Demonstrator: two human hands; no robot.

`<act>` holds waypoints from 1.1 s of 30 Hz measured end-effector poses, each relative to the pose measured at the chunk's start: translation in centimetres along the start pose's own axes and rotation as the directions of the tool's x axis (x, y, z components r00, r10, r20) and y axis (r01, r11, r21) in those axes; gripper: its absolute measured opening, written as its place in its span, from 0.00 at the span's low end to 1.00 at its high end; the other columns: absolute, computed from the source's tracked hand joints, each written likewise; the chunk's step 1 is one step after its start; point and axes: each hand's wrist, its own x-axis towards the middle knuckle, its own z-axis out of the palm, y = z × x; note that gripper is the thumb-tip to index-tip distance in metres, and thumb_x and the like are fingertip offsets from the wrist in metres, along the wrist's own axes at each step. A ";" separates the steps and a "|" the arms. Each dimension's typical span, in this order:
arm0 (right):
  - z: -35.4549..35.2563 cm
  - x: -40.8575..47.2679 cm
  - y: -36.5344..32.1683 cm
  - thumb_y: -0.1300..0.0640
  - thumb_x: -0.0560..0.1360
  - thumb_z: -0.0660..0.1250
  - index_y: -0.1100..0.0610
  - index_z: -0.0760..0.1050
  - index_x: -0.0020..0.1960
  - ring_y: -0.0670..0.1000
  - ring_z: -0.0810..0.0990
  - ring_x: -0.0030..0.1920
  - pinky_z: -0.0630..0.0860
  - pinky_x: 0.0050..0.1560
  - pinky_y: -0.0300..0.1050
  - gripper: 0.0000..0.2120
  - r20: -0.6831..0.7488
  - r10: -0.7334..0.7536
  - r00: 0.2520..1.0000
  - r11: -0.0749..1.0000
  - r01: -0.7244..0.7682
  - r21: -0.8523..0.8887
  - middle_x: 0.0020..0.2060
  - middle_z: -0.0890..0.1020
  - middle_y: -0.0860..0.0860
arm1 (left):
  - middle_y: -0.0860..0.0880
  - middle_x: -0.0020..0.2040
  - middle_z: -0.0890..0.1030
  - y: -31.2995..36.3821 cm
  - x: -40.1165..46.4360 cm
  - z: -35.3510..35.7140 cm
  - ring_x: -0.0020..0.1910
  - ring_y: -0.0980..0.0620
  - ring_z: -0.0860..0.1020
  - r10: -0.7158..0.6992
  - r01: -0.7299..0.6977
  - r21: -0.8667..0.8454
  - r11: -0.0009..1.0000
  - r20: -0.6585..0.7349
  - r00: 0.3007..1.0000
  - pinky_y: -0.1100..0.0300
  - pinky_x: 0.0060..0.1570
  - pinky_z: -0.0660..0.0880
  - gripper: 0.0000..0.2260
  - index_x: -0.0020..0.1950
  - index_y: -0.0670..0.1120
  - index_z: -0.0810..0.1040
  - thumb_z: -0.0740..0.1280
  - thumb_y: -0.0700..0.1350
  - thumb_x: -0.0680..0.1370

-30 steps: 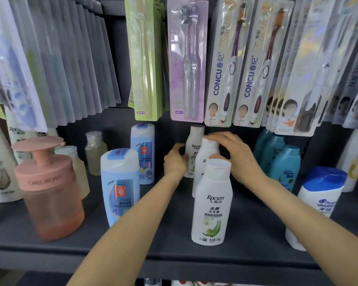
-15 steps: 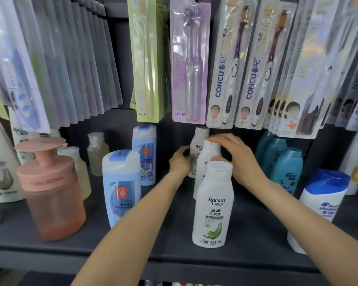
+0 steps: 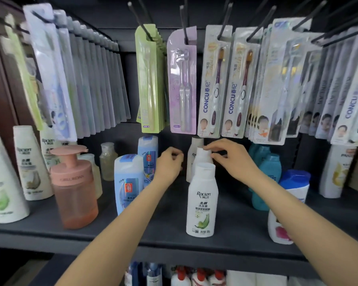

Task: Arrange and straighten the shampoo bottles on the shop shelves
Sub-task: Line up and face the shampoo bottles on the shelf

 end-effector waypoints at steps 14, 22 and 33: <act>-1.2 -4.9 -10.0 0.61 0.77 0.64 0.52 0.81 0.53 0.39 0.75 0.42 0.67 0.42 0.22 0.10 -0.013 -0.076 0.997 0.991 0.077 0.113 0.46 0.82 0.48 | 0.50 0.50 0.77 3.7 -10.0 -7.0 0.42 0.52 0.78 0.272 -0.228 0.195 0.954 -0.247 0.930 0.57 0.44 0.74 0.06 0.54 0.49 0.75 0.63 0.44 0.78; 6.4 -5.4 -13.7 0.59 0.77 0.63 0.52 0.70 0.67 0.46 0.75 0.53 0.67 0.48 0.32 0.18 0.178 -0.015 0.984 0.998 0.005 0.055 0.57 0.75 0.52 | 0.45 0.59 0.72 -2.2 -9.9 -13.4 0.57 0.49 0.70 0.330 -0.243 0.319 0.916 -0.255 0.909 0.64 0.52 0.64 0.18 0.63 0.44 0.71 0.67 0.39 0.74; 13.8 -4.1 -15.7 0.61 0.74 0.67 0.37 0.63 0.66 0.54 0.75 0.59 0.75 0.58 0.56 0.28 -0.009 0.086 0.996 0.984 -0.084 0.155 0.59 0.72 0.54 | 0.48 0.57 0.78 -6.0 -7.9 -18.0 0.55 0.53 0.77 0.317 -0.333 0.022 0.943 0.258 0.913 0.57 0.56 0.75 0.25 0.72 0.54 0.62 0.66 0.43 0.77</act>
